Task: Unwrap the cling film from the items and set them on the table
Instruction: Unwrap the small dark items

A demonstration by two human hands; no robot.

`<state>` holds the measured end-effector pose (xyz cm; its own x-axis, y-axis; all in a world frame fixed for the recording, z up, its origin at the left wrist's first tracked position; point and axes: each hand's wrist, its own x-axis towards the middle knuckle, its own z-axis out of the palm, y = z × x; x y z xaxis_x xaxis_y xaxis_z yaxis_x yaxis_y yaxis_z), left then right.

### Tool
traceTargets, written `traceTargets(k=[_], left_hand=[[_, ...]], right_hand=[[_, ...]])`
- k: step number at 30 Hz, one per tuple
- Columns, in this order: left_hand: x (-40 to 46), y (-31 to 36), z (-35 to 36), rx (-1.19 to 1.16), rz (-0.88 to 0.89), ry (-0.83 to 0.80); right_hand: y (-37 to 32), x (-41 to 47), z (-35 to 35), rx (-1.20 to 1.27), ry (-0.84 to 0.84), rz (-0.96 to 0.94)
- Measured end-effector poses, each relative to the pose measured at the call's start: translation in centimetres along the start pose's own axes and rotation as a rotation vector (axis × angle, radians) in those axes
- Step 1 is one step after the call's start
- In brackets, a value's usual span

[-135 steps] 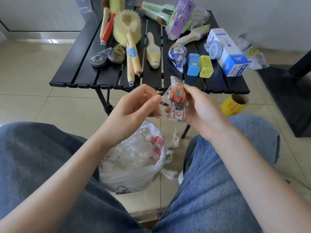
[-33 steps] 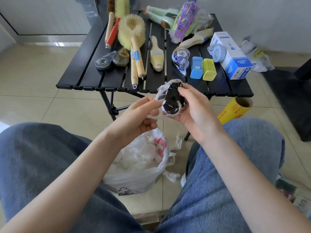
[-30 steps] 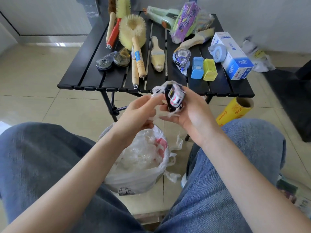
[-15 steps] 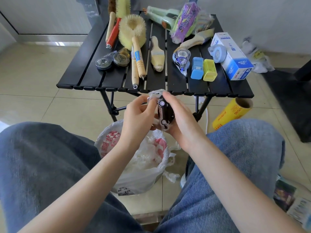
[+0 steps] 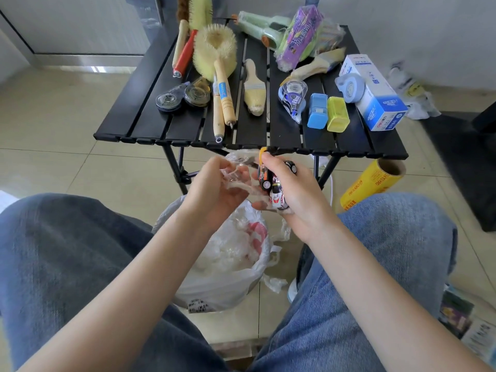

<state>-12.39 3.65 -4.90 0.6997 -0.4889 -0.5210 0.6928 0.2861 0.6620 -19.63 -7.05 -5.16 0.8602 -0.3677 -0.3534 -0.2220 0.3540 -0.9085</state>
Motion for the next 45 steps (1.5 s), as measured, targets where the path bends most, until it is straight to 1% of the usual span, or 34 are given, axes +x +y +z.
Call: traceTargets(k=[2, 4, 6, 7, 11, 15, 16, 18, 19, 20, 23, 24, 25, 27, 30, 33, 37, 39, 41, 45], left_hand=[[-0.2, 0.3, -0.1, 0.036, -0.014, -0.104], [-0.6, 0.4, 0.1, 0.252, 0.043, -0.131], [-0.9, 0.2, 0.4, 0.511, 0.144, -0.083], [-0.8, 0.1, 0.3, 0.591, 0.203, -0.050], [-0.3, -0.1, -0.2, 0.720, 0.345, 0.057], [-0.2, 0.7, -1.2, 0.825, 0.395, 0.114], [-0.3, 1.0, -1.5, 0.872, 0.414, 0.120], [-0.3, 1.5, -2.2, 1.008, 0.451, 0.084], [-0.2, 1.7, -2.8, 1.110, 0.429, 0.060], [-0.2, 1.8, -3.3, 1.213, 0.369, 0.024], [0.2, 2.0, -5.5, 1.582, 0.125, -0.094], [0.1, 2.0, -6.1, 1.664, 0.070, -0.114], [-0.1, 2.1, -6.5, 1.678, 0.037, -0.118], [-0.4, 2.3, -6.7, 1.576, 0.048, -0.116], [-1.1, 3.3, -5.9, 1.389, 0.188, -0.154], [-1.8, 4.3, -4.4, 1.179, 0.303, -0.251], [-1.4, 4.3, -2.2, 1.038, 0.442, -0.331], [-0.8, 4.5, -1.6, 1.013, 0.485, -0.313], [-0.3, 5.0, -1.3, 1.006, 0.540, -0.265], [0.1, 6.5, -0.7, 1.000, 0.702, -0.160]], right_hand=[[-0.1, -0.2, 0.0, 0.029, -0.024, 0.031], [-0.1, -0.3, 0.0, 0.086, -0.052, 0.077], [-0.3, -0.4, 0.1, 0.119, -0.063, 0.130], [-0.4, -0.3, 0.2, 0.124, -0.057, 0.146], [-0.6, 0.0, 0.5, 0.208, 0.024, 0.133], [-1.1, 0.5, 0.2, 0.259, 0.113, 0.090], [-1.2, 0.5, 0.1, 0.267, 0.126, 0.085], [-1.5, 0.5, 0.0, 0.246, 0.135, 0.083], [-1.5, 0.5, 0.0, 0.227, 0.127, 0.085], [-1.6, 0.5, 0.0, 0.211, 0.112, 0.086], [-1.6, 0.7, -0.1, 0.163, 0.057, 0.074], [-1.6, 0.8, 0.0, 0.145, 0.044, 0.070], [-1.6, 0.8, 0.0, 0.130, 0.037, 0.069], [-1.5, 1.0, 0.1, 0.098, 0.027, 0.070], [-1.8, 1.0, 0.5, 0.066, 0.013, 0.075], [-2.4, 1.1, 1.2, 0.011, -0.022, 0.064], [-3.6, 1.4, 2.6, -0.088, -0.118, 0.032], [-4.3, 1.9, 3.3, -0.120, -0.148, 0.014], [-5.1, 2.5, 3.8, -0.098, -0.151, 0.006], [-6.6, 4.0, 4.4, -0.068, -0.210, -0.002]])
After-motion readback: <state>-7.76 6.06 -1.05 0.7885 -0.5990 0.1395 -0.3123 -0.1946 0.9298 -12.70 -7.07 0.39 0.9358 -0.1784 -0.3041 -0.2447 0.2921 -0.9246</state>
